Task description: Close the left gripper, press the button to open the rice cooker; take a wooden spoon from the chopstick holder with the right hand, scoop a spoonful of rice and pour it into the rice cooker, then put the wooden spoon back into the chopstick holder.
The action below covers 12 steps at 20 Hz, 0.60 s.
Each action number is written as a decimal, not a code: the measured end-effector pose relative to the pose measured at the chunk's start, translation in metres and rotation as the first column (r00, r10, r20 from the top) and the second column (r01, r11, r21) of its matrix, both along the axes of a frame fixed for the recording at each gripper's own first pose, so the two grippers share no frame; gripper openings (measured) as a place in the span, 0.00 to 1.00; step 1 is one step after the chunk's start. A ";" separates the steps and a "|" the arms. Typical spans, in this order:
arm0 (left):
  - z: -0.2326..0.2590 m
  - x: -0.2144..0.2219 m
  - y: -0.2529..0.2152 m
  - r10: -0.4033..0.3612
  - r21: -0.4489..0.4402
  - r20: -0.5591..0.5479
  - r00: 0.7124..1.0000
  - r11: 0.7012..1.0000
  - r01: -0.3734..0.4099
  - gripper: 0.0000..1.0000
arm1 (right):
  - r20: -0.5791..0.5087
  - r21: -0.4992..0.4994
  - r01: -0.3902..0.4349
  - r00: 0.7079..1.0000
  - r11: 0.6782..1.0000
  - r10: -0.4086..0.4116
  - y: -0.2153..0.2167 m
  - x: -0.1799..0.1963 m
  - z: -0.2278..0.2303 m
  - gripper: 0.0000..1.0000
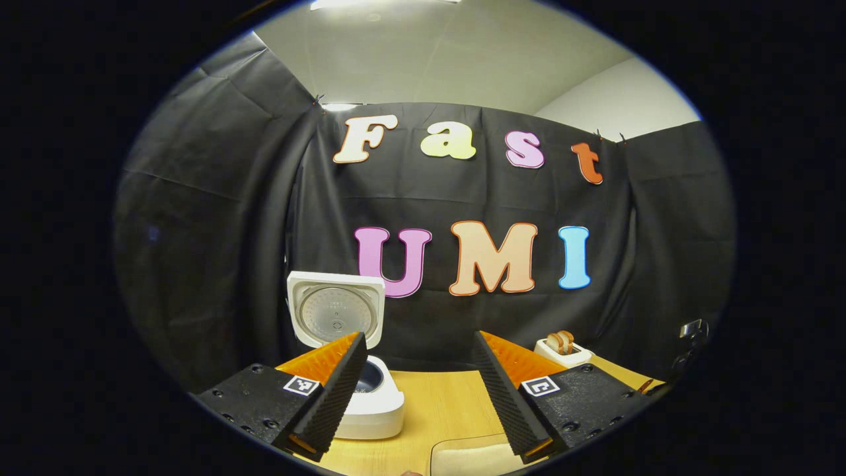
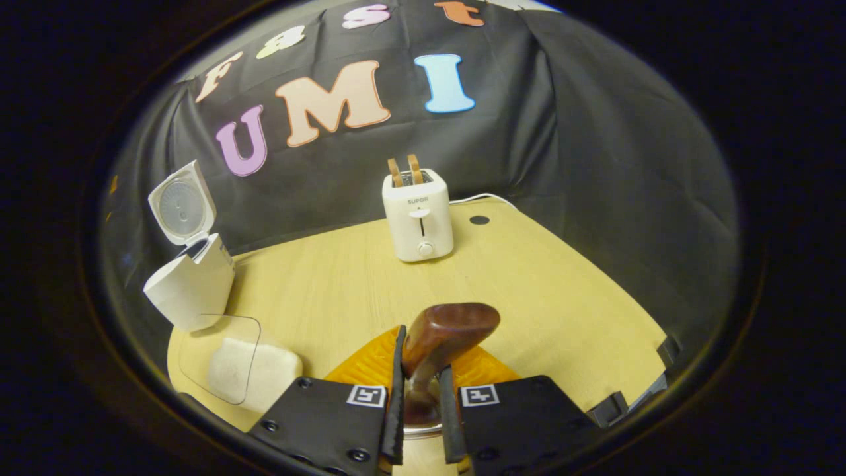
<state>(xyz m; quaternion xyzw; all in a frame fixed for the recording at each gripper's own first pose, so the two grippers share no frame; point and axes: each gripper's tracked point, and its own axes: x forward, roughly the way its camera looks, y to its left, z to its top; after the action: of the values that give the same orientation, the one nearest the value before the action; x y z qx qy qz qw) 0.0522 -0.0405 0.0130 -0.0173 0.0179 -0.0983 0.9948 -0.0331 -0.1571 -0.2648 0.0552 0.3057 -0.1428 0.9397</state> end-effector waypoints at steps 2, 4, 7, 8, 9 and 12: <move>0.003 0.000 -0.001 -0.002 -0.003 0.004 1.000 1.000 0.002 0.94 | 0.024 -0.013 0.001 1.000 1.000 -0.001 -0.006 0.001 0.011 0.34; 0.004 -0.001 -0.003 -0.004 -0.005 0.008 1.000 1.000 0.004 0.95 | 0.057 -0.034 0.004 0.998 0.999 -0.002 -0.010 0.001 0.028 0.56; 0.007 0.000 -0.002 -0.003 -0.009 0.015 1.000 1.000 0.003 0.95 | 0.109 -0.103 0.020 0.994 0.995 -0.009 -0.022 0.001 0.058 0.89; 0.008 0.000 -0.002 0.001 -0.011 0.017 1.000 1.000 -0.001 0.94 | 0.132 -0.123 0.023 0.991 0.992 -0.007 -0.023 0.002 0.071 1.00; 0.008 0.001 -0.001 0.005 -0.011 0.019 1.000 1.000 -0.004 0.95 | 0.154 -0.143 0.026 0.988 0.989 -0.004 -0.023 0.003 0.084 1.00; 0.009 0.005 0.007 0.025 -0.012 0.017 1.000 1.000 -0.024 0.94 | 0.227 -0.186 0.015 0.974 0.982 0.028 -0.016 0.012 0.121 1.00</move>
<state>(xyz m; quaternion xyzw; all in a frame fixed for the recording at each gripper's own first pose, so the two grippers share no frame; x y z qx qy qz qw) 0.0568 -0.0330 0.0219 -0.0225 0.0085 -0.0864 0.9960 -0.0214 -0.1734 -0.1437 -0.0181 0.1812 -0.1603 0.9701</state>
